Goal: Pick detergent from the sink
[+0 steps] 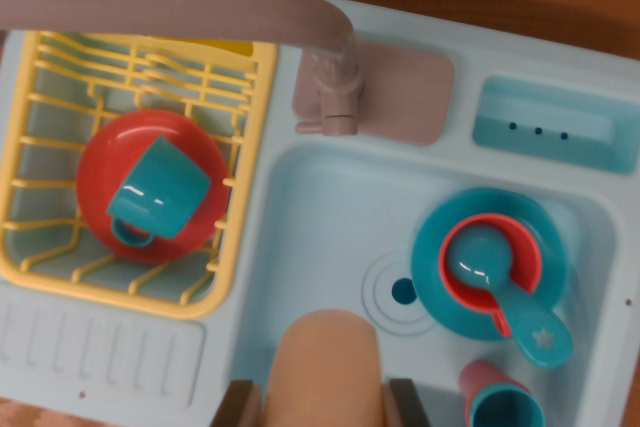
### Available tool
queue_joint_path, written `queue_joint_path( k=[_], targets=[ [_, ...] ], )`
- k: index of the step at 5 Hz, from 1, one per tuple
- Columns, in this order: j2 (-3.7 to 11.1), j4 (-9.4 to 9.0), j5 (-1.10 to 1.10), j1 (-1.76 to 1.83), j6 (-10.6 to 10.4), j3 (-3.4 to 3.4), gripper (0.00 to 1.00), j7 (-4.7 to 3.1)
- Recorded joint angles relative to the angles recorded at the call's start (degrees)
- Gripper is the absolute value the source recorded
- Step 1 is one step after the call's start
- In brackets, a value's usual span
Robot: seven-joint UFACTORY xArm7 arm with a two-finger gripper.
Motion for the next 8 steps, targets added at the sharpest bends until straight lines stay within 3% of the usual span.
queue_joint_path(
  k=[1, 2, 4, 5, 7, 8],
  targets=[
    [-0.53, 1.68, -0.07, 0.01, 2.2, 0.0, 1.0, 0.1],
    [-0.53, 1.68, -0.07, 0.01, 2.2, 0.0, 1.0, 0.1],
    [-1.4, 4.45, -0.19, 0.01, 5.8, -0.01, 1.0, 0.27],
    [-1.4, 4.45, -0.19, 0.01, 5.8, -0.01, 1.0, 0.27],
    [-2.04, 6.5, -0.28, 0.02, 8.5, -0.01, 1.0, 0.39],
    [-2.04, 6.5, -0.28, 0.02, 8.5, -0.01, 1.0, 0.39]
  ],
)
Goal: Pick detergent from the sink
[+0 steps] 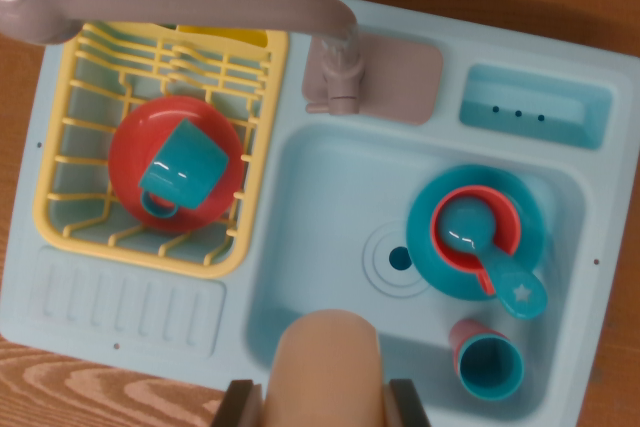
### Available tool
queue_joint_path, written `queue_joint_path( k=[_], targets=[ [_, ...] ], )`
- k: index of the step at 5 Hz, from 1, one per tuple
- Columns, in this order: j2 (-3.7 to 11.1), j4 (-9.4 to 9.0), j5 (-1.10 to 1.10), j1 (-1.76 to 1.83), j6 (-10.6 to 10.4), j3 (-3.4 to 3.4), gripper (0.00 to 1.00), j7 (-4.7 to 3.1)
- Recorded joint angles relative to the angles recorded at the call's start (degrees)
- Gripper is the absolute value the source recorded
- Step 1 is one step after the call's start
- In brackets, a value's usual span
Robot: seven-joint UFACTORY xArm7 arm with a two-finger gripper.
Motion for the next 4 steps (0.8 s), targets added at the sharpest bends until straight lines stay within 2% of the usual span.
queue_joint_path(
  k=[2, 4],
  targets=[
    [-0.32, 1.02, -0.04, 0.0, 1.3, 0.0, 1.0, 0.06],
    [-0.34, 1.1, -0.05, 0.0, 1.4, 0.0, 1.0, 0.07]
  ],
)
